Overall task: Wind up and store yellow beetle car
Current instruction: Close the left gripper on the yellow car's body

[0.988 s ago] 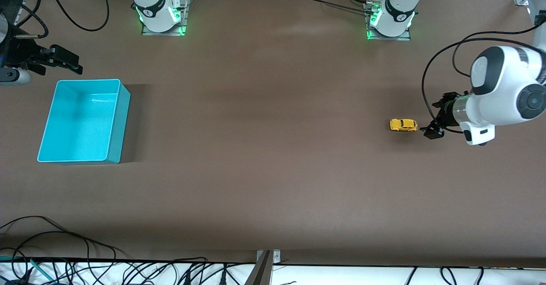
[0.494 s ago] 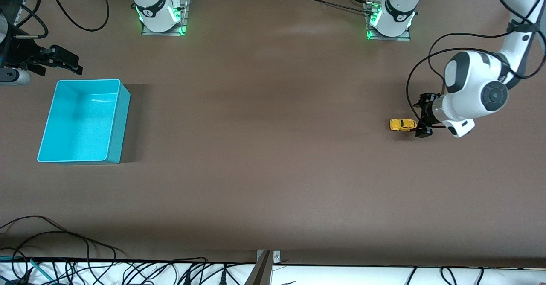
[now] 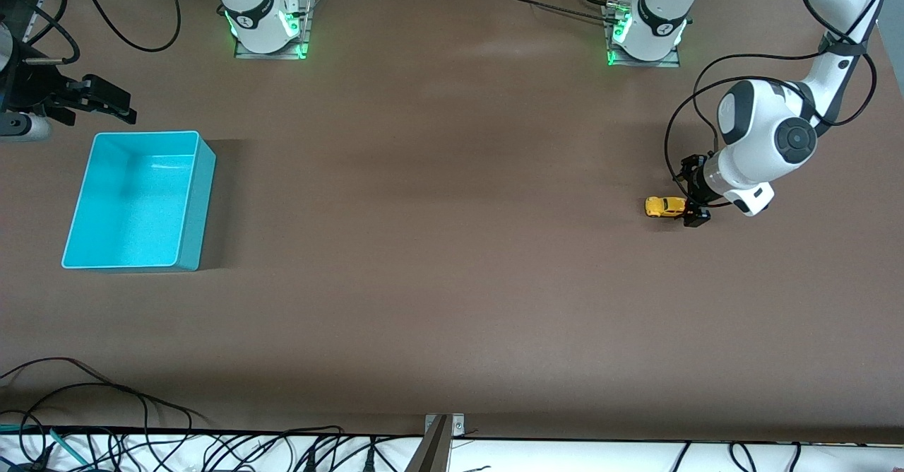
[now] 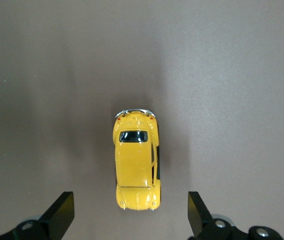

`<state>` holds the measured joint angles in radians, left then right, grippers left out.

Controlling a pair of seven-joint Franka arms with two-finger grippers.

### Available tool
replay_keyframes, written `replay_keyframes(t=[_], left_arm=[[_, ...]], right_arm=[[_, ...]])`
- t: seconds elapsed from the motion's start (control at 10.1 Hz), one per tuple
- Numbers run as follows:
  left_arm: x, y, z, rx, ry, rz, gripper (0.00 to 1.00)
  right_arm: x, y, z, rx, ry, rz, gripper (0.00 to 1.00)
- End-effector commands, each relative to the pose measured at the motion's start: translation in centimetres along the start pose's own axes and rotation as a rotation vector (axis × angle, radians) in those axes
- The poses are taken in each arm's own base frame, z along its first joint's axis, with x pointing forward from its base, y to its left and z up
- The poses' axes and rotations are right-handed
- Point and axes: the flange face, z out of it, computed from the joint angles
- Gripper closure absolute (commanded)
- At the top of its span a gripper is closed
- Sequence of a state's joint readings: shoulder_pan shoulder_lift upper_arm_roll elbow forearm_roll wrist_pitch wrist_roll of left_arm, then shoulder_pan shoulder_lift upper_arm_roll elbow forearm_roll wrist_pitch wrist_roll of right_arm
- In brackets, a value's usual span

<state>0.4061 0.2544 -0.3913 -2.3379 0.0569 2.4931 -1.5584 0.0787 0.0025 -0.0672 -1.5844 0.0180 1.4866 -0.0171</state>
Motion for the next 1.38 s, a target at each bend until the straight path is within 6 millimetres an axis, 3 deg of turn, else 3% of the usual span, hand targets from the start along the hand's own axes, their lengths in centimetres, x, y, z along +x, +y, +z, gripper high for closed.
replay_keyframes(t=[0.0,0.49,0.69,0.99,1.09,1.28], left_arm=[[-0.2,-0.8,1.1,-0.017,0.061,-0.023,0.0],[-0.6,-0.7,3.4,-0.013,0.075,-0.02,0.0],[-0.7,-0.7,3.9,-0.014,0.081,-0.005,0.09],[-0.8,-0.6,3.9,-0.016,0.081,-0.007,0.85],[-0.8,-0.6,3.9,-0.016,0.081,-0.007,1.0],[-0.9,-0.3,3.2,-0.031,0.086,-0.003,1.0]], right_arm=[[0.1,0.0,-0.4,0.008,0.009,-0.014,0.0],[0.2,0.0,-0.2,0.008,0.005,-0.014,0.0],[0.2,0.0,-0.2,0.009,0.005,-0.012,0.0],[0.2,0.0,-0.2,0.009,0.005,-0.012,0.0],[0.2,0.0,-0.2,0.008,0.005,-0.014,0.0],[0.2,0.0,-0.2,0.008,0.005,-0.014,0.0]])
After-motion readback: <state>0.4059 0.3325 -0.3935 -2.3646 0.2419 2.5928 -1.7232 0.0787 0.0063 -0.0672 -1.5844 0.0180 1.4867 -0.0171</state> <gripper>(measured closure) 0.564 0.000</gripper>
